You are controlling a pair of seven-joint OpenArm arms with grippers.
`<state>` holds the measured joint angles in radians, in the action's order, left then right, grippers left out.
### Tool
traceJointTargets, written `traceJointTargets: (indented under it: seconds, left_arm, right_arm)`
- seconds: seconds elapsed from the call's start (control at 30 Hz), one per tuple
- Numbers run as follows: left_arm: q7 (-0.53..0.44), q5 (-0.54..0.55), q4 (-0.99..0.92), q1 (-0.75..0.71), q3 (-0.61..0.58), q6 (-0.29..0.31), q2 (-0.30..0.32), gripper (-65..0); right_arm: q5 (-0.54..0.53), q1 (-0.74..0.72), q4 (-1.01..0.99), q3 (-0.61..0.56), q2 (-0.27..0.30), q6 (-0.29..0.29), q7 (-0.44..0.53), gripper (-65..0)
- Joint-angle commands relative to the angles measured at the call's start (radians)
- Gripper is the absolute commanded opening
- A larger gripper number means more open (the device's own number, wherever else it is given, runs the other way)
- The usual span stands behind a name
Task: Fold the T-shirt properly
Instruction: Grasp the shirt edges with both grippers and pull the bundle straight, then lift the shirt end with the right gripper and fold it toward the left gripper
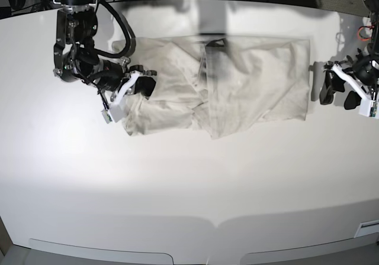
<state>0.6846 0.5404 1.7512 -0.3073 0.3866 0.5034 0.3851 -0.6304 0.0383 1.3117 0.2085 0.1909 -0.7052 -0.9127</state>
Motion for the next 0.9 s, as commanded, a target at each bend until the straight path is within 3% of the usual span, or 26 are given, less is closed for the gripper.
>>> traceJointTargets:
  seconds: [0.0, 0.23, 0.37, 0.47, 0.67, 0.83, 0.87]
  left_arm:
    - [-0.014, 0.01, 0.013, 0.008, 0.007, 0.0, 0.017, -22.5]
    - [-0.004, 0.01, 0.013, 0.008, 0.007, 0.001, 0.017, -22.5]
    - [-0.004, 0.01, 0.013, 0.008, 0.007, 0.001, 0.017, -22.5]
    - [-0.004, 0.01, 0.013, 0.008, 0.007, 0.001, 0.017, -22.5]
    - [-0.004, 0.01, 0.013, 0.008, 0.007, 0.001, 0.017, -22.5]
    - [-0.005, 0.01, 0.013, 0.008, 0.007, 0.013, 0.017, -22.5]
    - [-0.005, 0.01, 0.013, 0.008, 0.007, 0.022, 0.017, -22.5]
  right_arm:
    - [0.08, -0.005, 0.002, 0.002, 0.031, 0.024, -0.029, -65.0]
    - [0.068, -0.007, 0.088, 0.002, 0.139, 0.037, -0.076, -65.0]
    - [-0.036, -0.007, 0.224, 0.002, 0.114, 0.04, -0.201, -65.0]
    - [-0.094, -0.007, 0.348, 0.001, 0.039, 0.04, -0.251, -65.0]
    - [-0.106, -0.004, 0.474, -0.063, -0.173, 0.04, -0.258, -65.0]
    - [0.04, -0.004, 0.474, -0.209, -0.345, 0.048, -0.2, -65.0]
    - [0.074, -0.004, 0.473, -0.24, -0.348, 0.056, -0.182, -65.0]
